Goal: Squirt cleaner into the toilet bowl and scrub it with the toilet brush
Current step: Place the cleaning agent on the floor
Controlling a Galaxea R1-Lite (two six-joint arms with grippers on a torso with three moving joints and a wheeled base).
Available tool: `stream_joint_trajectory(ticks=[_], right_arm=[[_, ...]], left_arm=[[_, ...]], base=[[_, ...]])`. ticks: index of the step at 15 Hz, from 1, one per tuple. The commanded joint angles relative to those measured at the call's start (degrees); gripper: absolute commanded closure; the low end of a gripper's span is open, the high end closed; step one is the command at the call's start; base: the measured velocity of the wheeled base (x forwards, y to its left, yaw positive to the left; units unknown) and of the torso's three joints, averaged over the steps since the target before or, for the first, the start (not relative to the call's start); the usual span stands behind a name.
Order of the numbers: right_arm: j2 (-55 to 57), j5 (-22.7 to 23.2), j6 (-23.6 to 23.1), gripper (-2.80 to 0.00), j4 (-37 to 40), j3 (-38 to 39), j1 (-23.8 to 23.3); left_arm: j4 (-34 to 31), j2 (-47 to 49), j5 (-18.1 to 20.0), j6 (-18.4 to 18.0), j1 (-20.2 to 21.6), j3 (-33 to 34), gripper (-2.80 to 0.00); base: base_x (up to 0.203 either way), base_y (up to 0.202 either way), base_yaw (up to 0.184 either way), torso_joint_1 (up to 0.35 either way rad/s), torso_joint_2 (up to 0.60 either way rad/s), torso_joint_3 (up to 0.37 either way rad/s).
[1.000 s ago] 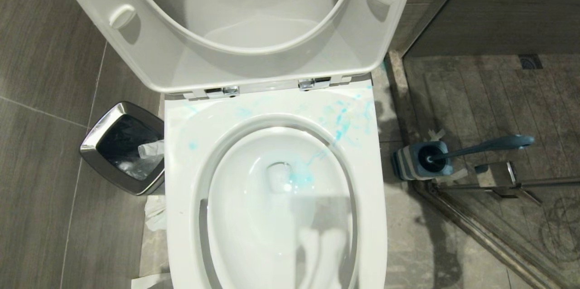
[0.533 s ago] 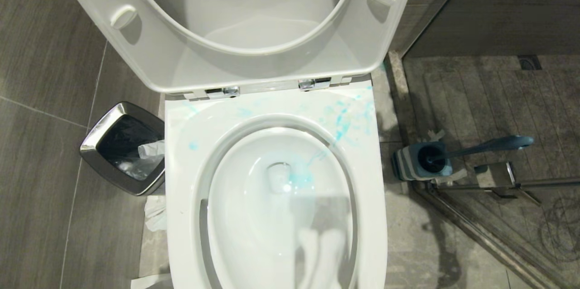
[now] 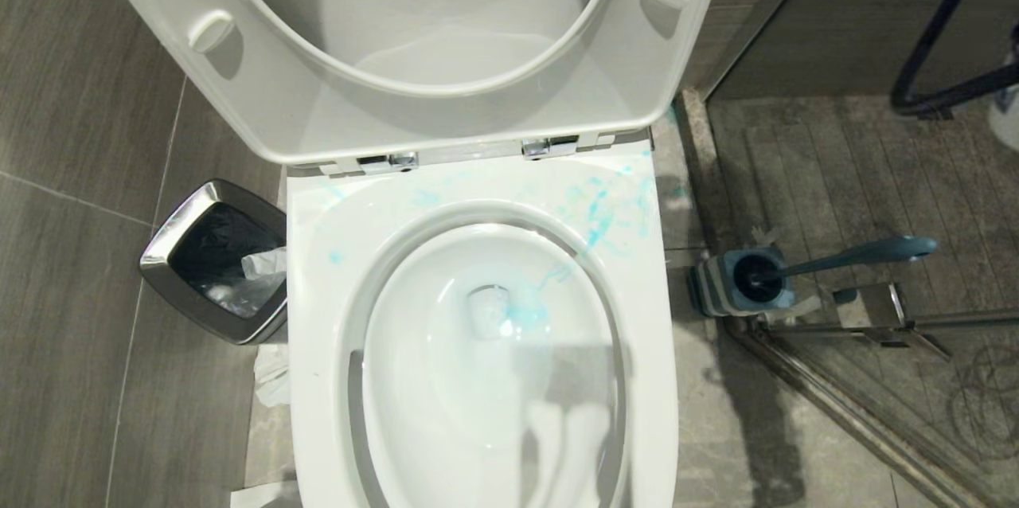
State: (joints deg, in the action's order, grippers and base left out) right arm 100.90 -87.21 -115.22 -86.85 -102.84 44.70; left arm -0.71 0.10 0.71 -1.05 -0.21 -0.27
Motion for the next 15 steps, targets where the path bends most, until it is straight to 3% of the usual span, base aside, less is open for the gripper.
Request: stream_joint_trajectory(ticks=[1,3,6,10,13,15], right_arm=[[5.8,-0.5,0.2,0.00,-0.8,-1.8,-0.1],[9.6,-0.5,1.1,0.00,-0.8,-8.2,-0.1],[13.7,-0.5,10.9,0.00,-0.8,-11.9,-0.1],[13.4,-0.5,11.6,0.00,0.1,-11.2,-3.6],[11.1,-0.5,10.4,0.00,12.9,-10.0,-5.4],[8.3,-0.5,9.6,0.00,25.9,-10.2,-7.0]], left_arm=[[0.0,0.1,0.0,0.0,0.0,0.0,0.00],[0.0,0.1,0.0,0.0,0.0,0.0,0.00],[0.0,0.1,0.0,0.0,-0.1,0.0,0.00],[0.0,0.1,0.0,0.0,0.0,0.0,0.00],[0.0,0.1,0.0,0.0,0.0,0.1,0.00],[0.0,0.1,0.0,0.0,0.0,0.0,0.00]], base=[[0.000,0.000,0.000,0.000,0.00,0.000],[0.000,0.000,0.000,0.000,0.00,0.000],[0.000,0.000,0.000,0.000,0.00,0.000],[0.000,0.000,0.000,0.000,0.00,0.000],[0.000,0.000,0.000,0.000,0.00,0.000],[0.000,0.000,0.000,0.000,0.00,0.000]])
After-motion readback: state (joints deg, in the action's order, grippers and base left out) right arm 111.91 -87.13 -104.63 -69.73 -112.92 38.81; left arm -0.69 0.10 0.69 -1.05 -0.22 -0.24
